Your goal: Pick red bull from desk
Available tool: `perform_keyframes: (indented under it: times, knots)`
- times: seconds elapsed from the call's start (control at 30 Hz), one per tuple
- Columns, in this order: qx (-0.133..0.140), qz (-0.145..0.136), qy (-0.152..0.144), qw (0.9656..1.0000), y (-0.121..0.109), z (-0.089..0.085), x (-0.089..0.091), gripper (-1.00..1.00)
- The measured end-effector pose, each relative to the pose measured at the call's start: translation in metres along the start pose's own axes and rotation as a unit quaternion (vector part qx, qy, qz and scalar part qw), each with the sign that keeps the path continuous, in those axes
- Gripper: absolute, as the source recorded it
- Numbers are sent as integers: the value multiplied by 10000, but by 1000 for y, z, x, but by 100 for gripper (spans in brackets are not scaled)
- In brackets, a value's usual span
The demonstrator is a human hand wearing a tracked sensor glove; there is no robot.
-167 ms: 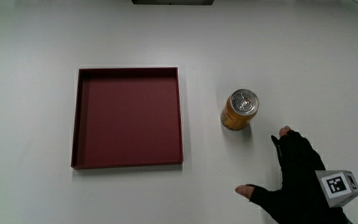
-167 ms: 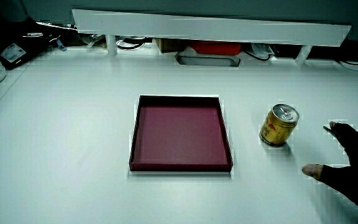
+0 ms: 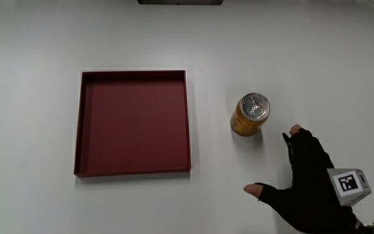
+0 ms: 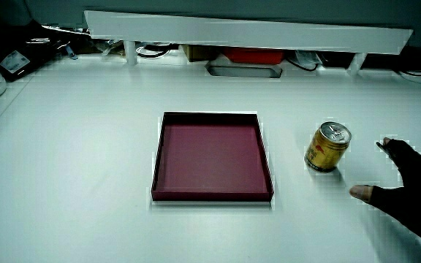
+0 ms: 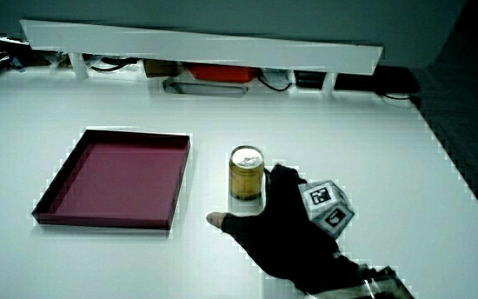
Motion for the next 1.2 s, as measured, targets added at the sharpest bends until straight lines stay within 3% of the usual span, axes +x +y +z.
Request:
perform_keyframes:
  times: [0.07,0.1,0.27,0.3,0.4,0.43,0.5,0.53,0.63,0.67,0.7,0.73,0.83,0.87,0.9,0.97,1.13,1.2]
  knots:
    - [71,124,120,9998,8,-1,5,0]
    - [6,-64,159,9999,11,-1,8,0]
    - [111,322,644,9973,31,-5,22,0]
    - [84,156,669,9976,33,-6,22,0]
    - [50,183,887,9959,42,-9,24,0]
    - [-5,11,844,9964,45,-10,23,0]
    - [31,242,932,9954,53,-12,26,0]
    - [22,72,1044,9945,53,-12,23,0]
    - [10,132,1172,9930,63,-13,26,0]
    - [-10,-86,1072,9942,66,-14,29,0]
    - [-20,-14,1225,9925,69,-14,29,0]
    - [-28,-122,1289,9916,71,-14,28,0]
    - [-17,-80,1377,9904,80,-16,29,0]
    - [-36,-215,1356,9905,81,-16,28,0]
    - [-8,-135,1335,9910,86,-17,31,0]
    - [-32,-64,1506,9886,92,-19,35,0]
    - [72,-243,1641,9861,100,-22,37,0]
    - [82,-96,1687,9856,105,-23,38,0]
